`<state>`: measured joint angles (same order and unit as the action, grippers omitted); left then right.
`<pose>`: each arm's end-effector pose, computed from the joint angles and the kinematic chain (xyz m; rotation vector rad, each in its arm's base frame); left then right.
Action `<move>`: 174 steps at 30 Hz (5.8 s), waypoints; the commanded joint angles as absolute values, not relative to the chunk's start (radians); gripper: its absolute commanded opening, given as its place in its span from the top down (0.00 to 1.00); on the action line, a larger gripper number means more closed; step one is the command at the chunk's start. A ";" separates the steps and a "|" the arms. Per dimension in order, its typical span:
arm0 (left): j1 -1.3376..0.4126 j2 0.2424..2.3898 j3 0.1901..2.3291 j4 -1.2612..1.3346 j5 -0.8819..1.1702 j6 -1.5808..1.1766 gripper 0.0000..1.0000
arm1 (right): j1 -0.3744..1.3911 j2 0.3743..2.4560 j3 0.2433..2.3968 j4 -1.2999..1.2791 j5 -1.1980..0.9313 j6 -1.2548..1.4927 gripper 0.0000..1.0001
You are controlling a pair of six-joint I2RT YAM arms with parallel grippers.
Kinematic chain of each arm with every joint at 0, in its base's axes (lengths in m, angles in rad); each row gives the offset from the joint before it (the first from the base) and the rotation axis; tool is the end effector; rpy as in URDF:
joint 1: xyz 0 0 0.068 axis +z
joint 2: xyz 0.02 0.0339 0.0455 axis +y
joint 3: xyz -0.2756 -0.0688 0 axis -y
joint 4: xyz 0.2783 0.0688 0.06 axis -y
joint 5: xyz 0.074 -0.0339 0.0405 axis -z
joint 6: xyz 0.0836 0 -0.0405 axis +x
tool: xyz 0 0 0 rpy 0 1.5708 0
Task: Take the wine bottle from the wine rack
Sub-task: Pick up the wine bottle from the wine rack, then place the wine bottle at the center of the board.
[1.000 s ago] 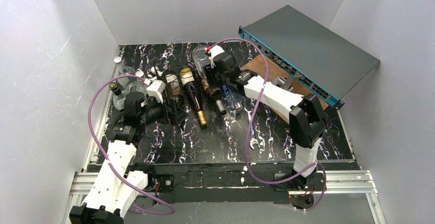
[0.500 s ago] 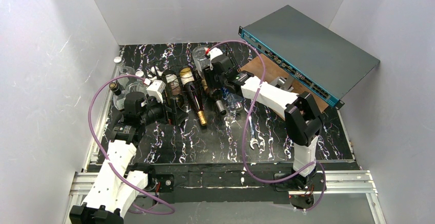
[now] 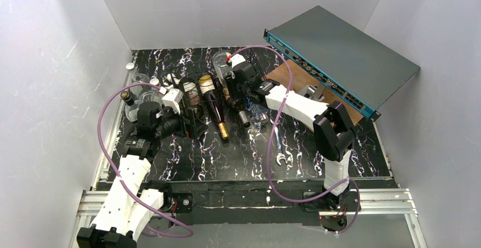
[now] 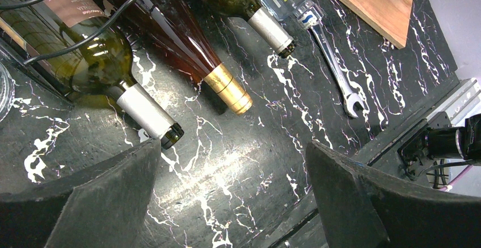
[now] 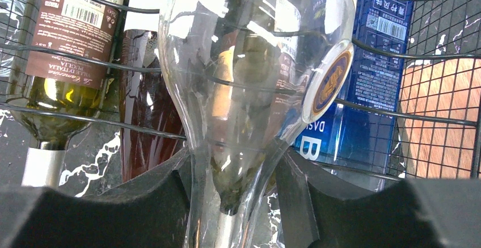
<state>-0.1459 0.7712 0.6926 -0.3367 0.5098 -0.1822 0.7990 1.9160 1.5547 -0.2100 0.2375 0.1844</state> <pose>0.2305 -0.0751 0.2843 0.2991 1.9775 -0.7168 0.3805 0.3628 0.2466 -0.5137 2.0791 0.3261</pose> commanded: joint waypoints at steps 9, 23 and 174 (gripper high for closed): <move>-0.147 0.775 0.684 -0.334 0.512 -0.167 0.02 | 0.799 1.833 1.594 -0.204 0.244 0.149 0.99; -0.147 0.781 0.684 -0.334 0.515 -0.167 0.02 | 0.798 1.763 1.649 -0.235 0.231 0.057 0.99; -1.241 0.956 0.380 0.377 -0.186 0.546 0.02 | 0.656 1.149 0.872 -0.654 -0.741 -0.641 0.99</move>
